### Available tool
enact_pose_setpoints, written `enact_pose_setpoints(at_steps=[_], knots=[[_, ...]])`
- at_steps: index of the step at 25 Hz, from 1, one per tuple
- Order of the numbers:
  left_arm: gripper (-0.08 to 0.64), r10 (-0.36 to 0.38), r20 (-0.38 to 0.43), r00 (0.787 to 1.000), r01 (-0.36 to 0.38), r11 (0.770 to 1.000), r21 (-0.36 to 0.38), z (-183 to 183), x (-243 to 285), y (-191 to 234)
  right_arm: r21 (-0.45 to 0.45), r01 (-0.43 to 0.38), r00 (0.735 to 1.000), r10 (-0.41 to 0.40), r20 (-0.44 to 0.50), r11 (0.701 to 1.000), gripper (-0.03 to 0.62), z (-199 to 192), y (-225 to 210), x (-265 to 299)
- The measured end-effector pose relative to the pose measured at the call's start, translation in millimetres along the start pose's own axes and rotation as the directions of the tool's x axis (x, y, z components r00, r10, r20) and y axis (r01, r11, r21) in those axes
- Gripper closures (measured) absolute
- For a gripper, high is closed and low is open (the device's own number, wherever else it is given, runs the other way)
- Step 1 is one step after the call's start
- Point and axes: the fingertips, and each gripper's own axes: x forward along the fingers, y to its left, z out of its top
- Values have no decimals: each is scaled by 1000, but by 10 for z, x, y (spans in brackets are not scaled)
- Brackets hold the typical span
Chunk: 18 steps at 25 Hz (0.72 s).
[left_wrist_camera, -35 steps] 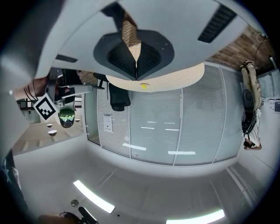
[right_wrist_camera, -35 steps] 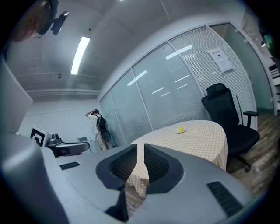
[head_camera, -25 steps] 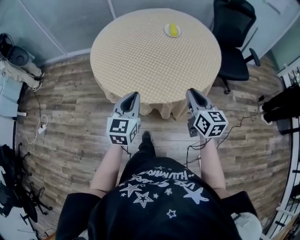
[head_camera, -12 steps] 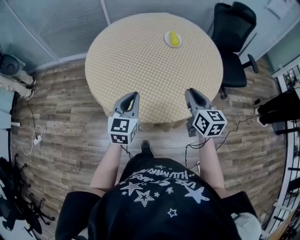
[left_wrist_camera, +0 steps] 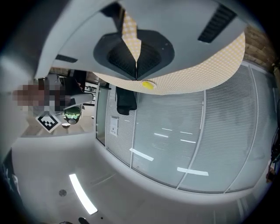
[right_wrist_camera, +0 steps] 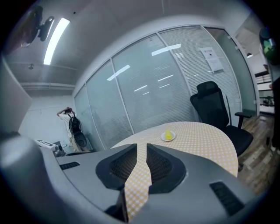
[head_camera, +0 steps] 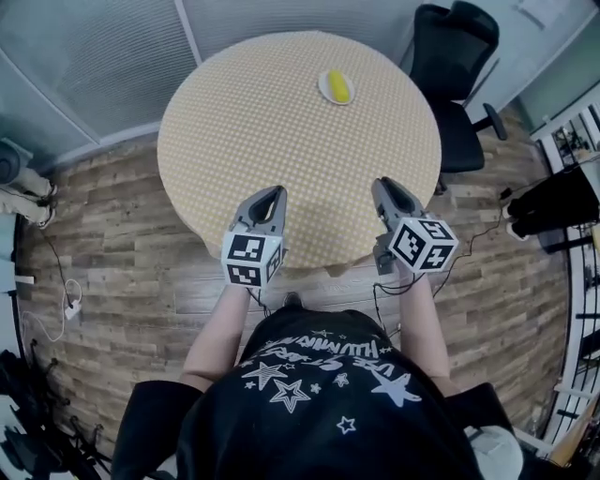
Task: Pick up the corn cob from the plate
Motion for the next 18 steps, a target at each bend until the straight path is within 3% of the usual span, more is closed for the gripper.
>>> enact_pose_setpoints(at_steps=[9,14,18], knots=[[549,-21,-16,1000,22,1000,13,52,283,93,60,29,998,-25,-56,998,532,-69,-225,139],[549,29,-20,999,-29,1000,12,76,437,161,67,-5,995,12,-103,998,532,-55,-451,395],[549,89,-35,995,-89,996,2,91,614,294,108,-74,983,90,-158,991,531,47,-591,781]])
